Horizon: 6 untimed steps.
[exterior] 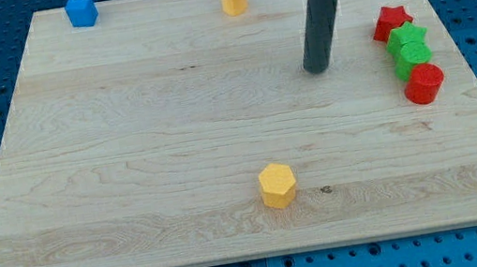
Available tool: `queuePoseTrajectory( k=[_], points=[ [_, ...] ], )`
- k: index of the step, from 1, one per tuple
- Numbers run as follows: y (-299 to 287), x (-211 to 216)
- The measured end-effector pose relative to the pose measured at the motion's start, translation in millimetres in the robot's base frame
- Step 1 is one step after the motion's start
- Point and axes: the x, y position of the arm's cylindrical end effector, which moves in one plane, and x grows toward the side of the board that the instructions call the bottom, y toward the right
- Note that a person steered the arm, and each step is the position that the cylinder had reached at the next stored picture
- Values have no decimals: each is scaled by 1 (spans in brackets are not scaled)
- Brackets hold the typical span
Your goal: Nudge the line of blocks a bit down
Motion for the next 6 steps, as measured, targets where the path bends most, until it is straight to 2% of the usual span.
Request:
queuePoseTrajectory(
  k=[3, 4, 6],
  points=[
    [44, -91],
    [71, -94],
    [139, -54]
  ],
)
